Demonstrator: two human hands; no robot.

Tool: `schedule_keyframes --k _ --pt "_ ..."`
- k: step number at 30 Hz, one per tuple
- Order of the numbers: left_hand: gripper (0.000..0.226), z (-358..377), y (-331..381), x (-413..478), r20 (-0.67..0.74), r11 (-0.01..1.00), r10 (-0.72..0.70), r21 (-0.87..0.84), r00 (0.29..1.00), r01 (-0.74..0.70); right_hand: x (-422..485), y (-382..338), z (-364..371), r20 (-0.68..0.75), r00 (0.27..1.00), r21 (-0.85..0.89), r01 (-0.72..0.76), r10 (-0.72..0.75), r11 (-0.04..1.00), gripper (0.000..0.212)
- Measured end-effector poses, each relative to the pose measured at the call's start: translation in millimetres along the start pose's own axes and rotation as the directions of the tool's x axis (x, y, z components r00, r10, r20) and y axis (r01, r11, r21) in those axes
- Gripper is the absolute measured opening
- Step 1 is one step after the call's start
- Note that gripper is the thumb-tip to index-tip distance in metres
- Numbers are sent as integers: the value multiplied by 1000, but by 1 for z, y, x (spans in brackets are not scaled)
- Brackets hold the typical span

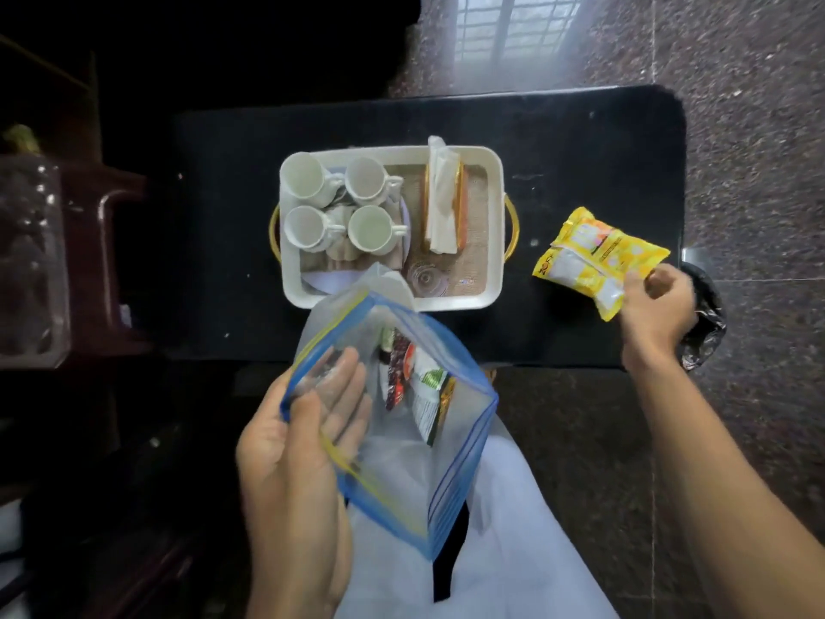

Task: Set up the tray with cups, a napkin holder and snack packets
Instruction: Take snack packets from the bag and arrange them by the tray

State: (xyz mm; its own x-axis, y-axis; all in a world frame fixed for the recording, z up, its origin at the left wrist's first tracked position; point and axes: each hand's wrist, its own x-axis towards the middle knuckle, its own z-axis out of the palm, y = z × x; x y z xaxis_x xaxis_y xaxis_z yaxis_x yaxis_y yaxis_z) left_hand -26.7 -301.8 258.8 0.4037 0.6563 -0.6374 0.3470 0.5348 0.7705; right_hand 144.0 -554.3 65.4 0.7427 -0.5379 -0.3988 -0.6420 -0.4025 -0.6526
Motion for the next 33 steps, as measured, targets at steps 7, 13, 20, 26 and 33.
schedule_keyframes --k 7,13,20,26,33 --pt "37 19 4 -11 -16 1000 -5 17 1000 6 -201 -141 -89 448 610 295 589 -653 752 10" --pt "40 25 -4 -31 16 998 27 51 1000 -27 -220 -122 -10 841 525 -389 754 -131 529 15" --pt "45 24 -18 -38 30 999 9 44 1000 -11 -203 -89 47 792 593 -448 727 -147 521 29" --pt "38 21 -15 -28 -1 996 79 31 997 -79 -221 -104 45 791 604 -367 599 -101 712 40" --pt "35 3 -6 -9 -63 994 105 3 992 -105 -261 -148 -31 826 444 -210 814 -347 541 39"
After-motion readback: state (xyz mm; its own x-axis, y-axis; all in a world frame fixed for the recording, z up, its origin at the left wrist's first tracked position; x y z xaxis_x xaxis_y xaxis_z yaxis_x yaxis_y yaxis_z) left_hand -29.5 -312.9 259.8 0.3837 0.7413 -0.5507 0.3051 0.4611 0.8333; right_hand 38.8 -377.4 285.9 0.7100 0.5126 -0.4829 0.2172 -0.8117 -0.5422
